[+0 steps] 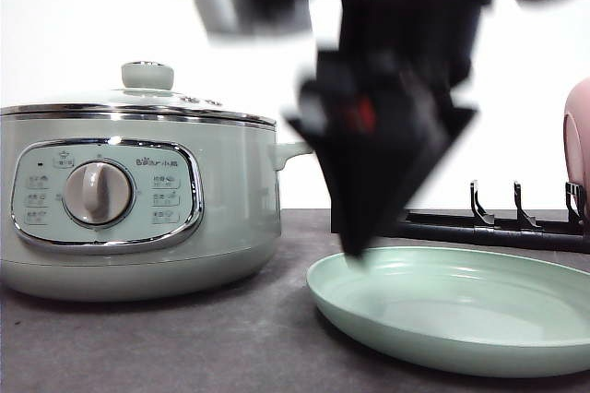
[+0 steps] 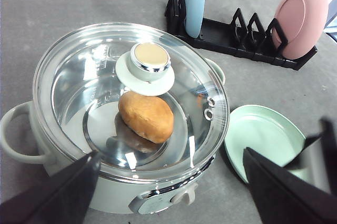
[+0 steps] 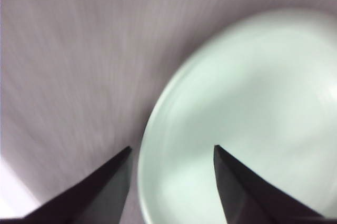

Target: Transfer potato from steamer to green plate

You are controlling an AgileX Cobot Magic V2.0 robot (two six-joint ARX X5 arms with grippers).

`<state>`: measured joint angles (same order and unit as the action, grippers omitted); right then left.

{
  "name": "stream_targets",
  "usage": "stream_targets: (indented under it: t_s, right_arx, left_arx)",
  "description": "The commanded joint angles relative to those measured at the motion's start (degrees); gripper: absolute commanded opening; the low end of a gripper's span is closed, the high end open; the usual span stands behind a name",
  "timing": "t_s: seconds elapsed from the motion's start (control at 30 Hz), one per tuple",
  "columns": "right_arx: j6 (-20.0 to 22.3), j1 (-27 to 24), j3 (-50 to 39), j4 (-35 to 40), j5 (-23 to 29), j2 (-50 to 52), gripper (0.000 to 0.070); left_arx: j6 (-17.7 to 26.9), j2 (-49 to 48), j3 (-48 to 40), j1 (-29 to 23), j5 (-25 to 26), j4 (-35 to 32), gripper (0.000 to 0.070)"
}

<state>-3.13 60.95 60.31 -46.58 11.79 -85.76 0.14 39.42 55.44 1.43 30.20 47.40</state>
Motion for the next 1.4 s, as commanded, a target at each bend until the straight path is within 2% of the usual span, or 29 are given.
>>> stream_targets:
  t_s: [0.0, 0.13, 0.2, 0.27, 0.47, 0.53, 0.73, 1.03, 1.2, 1.37]
  right_arx:
    - [0.7, -0.3, 2.7, -0.1, 0.2, 1.0, 0.0307]
    - [2.0, -3.4, 6.2, -0.1, -0.4, 4.7, 0.0306]
    - [2.4, -5.5, 7.9, -0.1, -2.5, 6.7, 0.0307]
    - [2.5, -8.1, 9.1, 0.5, -6.6, 8.8, 0.0306]
    - [2.4, -17.6, 10.2, 3.3, -23.1, 14.3, 0.0306]
    - [2.4, -20.5, 10.2, 3.3, -26.5, 15.6, 0.0306]
    - [2.5, -25.3, 10.2, 2.0, -27.4, 17.7, 0.0307]
    - [3.2, -25.6, 10.2, 1.0, -27.4, 17.7, 0.0307]
    - [3.2, -25.6, 10.2, 0.9, -27.4, 17.7, 0.0306]
    - [3.2, -25.6, 10.2, 0.9, -27.4, 17.7, 0.0307]
  left_arx:
    - [0.6, 0.3, 1.5, 0.2, 0.3, -0.7, 0.0556]
    - [0.4, 0.3, 1.5, 0.2, 0.3, -0.7, 0.0556]
    - [0.5, 0.3, 1.5, 0.2, 0.3, -0.7, 0.0555]
    - [0.3, 0.6, 1.5, 0.2, 0.2, -1.0, 0.0555]
    - [-0.6, 5.0, 4.8, 0.9, -0.5, -1.0, 0.0556]
    - [-0.6, 7.5, 7.4, 1.9, -1.6, -0.6, 0.0556]
    - [0.6, 17.4, 18.9, 6.9, -7.2, 3.0, 0.0555]
    - [3.2, 35.0, 36.4, 15.2, -16.8, 10.5, 0.0553]
    - [4.5, 43.1, 41.5, 18.1, -20.3, 13.2, 0.0553]
    - [5.2, 48.5, 41.8, 19.6, -21.9, 13.3, 0.0552]
